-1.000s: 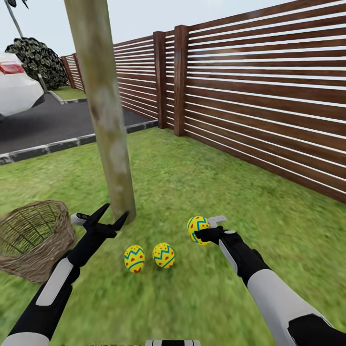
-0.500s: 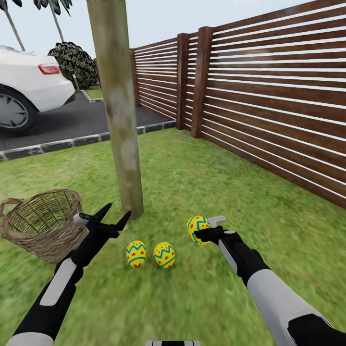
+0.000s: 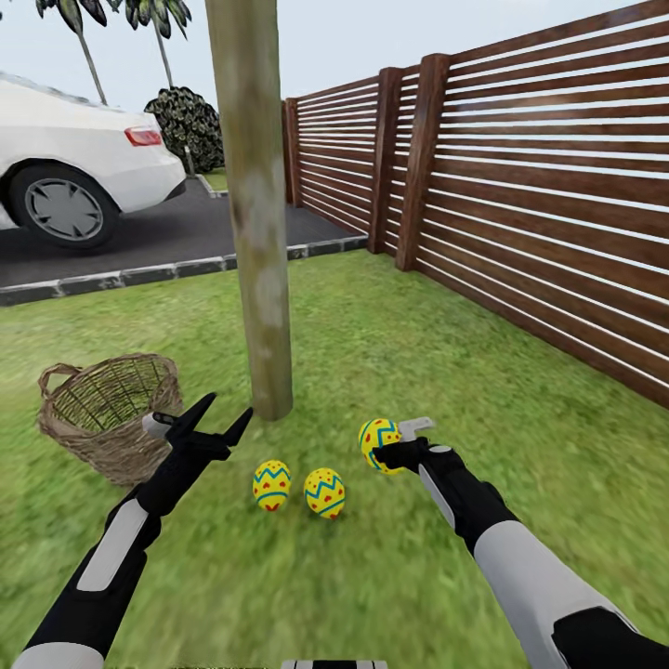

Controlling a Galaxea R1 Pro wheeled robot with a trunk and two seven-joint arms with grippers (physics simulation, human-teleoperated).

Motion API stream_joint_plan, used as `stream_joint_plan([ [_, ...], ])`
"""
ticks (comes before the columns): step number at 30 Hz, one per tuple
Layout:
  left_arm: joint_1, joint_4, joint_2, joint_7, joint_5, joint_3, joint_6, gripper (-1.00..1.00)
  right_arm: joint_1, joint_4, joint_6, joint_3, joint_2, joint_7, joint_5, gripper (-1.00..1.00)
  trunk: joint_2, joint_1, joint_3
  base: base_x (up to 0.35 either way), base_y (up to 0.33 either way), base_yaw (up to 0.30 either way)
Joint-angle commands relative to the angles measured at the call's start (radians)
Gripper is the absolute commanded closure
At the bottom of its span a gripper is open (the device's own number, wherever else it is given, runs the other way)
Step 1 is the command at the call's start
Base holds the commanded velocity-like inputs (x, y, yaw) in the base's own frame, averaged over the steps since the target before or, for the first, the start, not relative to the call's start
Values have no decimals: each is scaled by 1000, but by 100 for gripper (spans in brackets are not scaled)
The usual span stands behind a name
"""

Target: Take the three Easter eggs out of the wicker basket on the lawn in the garden, then place them on the lawn next to a single tree (choose any tree) so that all three eggs are next to the same tree and none are left in the basket.

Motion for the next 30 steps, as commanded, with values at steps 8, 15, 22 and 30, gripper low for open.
stream_joint_plan([
  [8, -1, 1, 0, 0, 4, 0, 5, -100, 0, 11, 3, 1, 21, 0, 7, 100, 0, 0, 4, 66, -33, 207],
  [15, -1, 2, 0, 0, 4, 0, 5, -100, 1, 50, -101, 0, 20, -2, 10, 100, 0, 0, 4, 227, 0, 7],
  [22, -1, 2, 0, -1, 4, 0, 5, -100, 1, 105, -118, 1, 21, -47, 23, 100, 0, 0, 4, 129, 0, 0],
  [30, -1, 0, -2, -2, 5, -2, 5, -100, 1, 128, -153, 1, 22, -82, 25, 100, 0, 0, 4, 2, 0, 0],
])
